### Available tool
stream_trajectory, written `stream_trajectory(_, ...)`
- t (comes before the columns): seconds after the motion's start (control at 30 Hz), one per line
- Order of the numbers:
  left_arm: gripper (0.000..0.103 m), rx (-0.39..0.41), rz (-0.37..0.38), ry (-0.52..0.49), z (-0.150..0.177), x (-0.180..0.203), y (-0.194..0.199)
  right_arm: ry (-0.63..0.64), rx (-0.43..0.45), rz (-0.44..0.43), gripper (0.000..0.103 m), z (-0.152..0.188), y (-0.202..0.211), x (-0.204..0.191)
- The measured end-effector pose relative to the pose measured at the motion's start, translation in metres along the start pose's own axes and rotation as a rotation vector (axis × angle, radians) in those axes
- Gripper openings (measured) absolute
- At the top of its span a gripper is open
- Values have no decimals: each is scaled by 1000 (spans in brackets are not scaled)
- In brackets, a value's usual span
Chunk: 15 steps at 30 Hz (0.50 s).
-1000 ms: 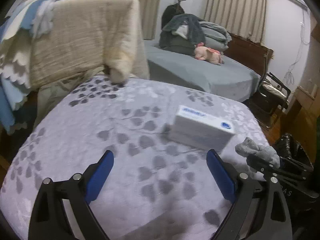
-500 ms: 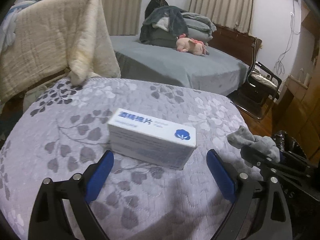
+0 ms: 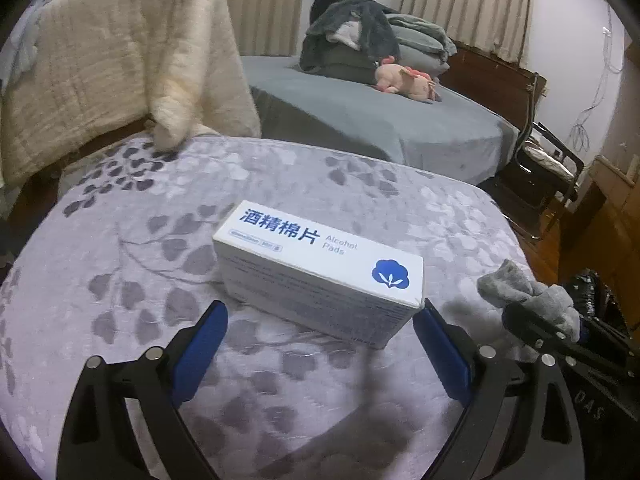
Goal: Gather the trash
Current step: 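Grasp the white Alcohol Pads box with the left tool while the right tool holds the grey sock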
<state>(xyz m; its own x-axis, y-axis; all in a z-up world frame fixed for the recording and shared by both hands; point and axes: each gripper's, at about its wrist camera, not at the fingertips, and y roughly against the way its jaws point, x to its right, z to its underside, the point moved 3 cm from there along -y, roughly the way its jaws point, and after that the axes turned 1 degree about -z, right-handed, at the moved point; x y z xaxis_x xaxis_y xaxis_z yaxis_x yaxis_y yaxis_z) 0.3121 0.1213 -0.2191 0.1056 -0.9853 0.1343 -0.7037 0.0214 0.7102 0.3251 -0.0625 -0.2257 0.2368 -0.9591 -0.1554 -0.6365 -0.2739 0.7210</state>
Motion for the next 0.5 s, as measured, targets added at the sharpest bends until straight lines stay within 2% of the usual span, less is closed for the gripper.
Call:
stream_trajectory(0.3,92,-5,-65,53,8,-44,18,17,-5,-14,42,-1,-4,-14)
stream_trajectory(0.5,92,-8,-23,92,8,-45,21,27,-3,-15,42,-5,-8,-18)
